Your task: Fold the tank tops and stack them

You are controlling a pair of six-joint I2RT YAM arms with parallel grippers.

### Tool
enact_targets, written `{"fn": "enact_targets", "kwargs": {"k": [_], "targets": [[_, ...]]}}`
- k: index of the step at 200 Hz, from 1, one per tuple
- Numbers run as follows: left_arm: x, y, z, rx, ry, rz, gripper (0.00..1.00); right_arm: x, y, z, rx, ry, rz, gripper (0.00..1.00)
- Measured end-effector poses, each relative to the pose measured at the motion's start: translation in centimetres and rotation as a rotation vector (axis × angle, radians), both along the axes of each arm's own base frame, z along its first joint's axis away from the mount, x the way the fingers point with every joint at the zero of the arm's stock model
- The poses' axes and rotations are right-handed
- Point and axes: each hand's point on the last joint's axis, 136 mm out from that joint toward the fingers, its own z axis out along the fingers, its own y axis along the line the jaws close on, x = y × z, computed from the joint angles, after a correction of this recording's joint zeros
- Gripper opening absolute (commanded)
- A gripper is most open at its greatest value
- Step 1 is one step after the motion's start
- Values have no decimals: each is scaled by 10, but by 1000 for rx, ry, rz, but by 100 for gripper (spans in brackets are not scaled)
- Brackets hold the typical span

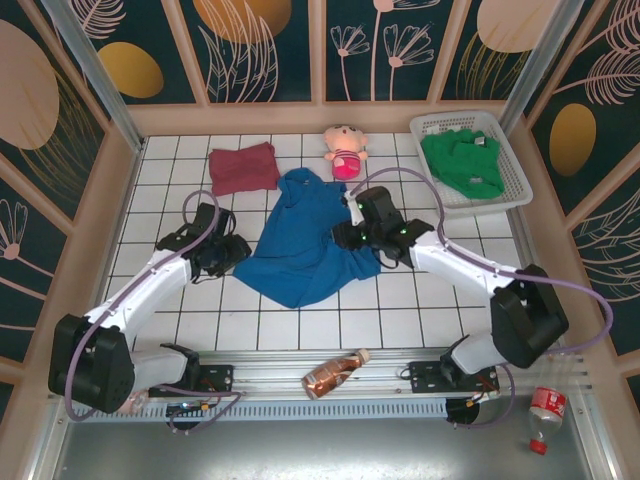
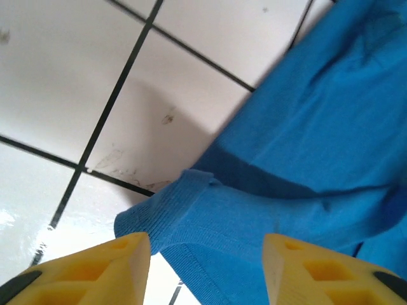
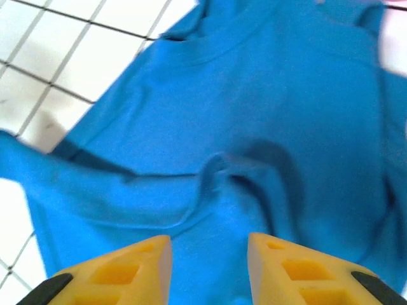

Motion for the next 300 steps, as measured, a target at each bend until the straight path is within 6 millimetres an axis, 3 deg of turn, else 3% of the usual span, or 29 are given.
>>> {"fn": "enact_targets", "kwargs": {"k": [21, 61, 81, 133, 144, 174, 207, 267, 300], "targets": [[4, -5, 7, 33, -5, -76, 54, -14, 15, -20, -17, 41, 37, 36], [-3, -34, 0, 136, 47, -273, 56, 1, 13, -97, -159, 150, 13, 35], [-12, -33, -8, 155, 66, -292, 56, 4, 11, -118, -212, 170, 20, 35], [-30, -22, -33, 193, 132, -307, 58, 34, 27, -112, -212, 91, 8, 38], [-29, -21, -36, 202, 136, -312, 58, 38, 27, -113, -223, 83, -3, 34], [-24, -13, -50, 269, 158, -313, 58, 44, 21, -124, -278, 62, -15, 12], [-21, -5, -64, 338, 187, -317, 55, 46, 18, -120, -280, 43, -24, 5], [-5, 7, -56, 400, 143, -298, 48, 42, -3, -108, -274, 29, -58, 3], [4, -4, -57, 330, 114, -298, 47, 41, -9, -98, -259, 17, -71, 2]]}}
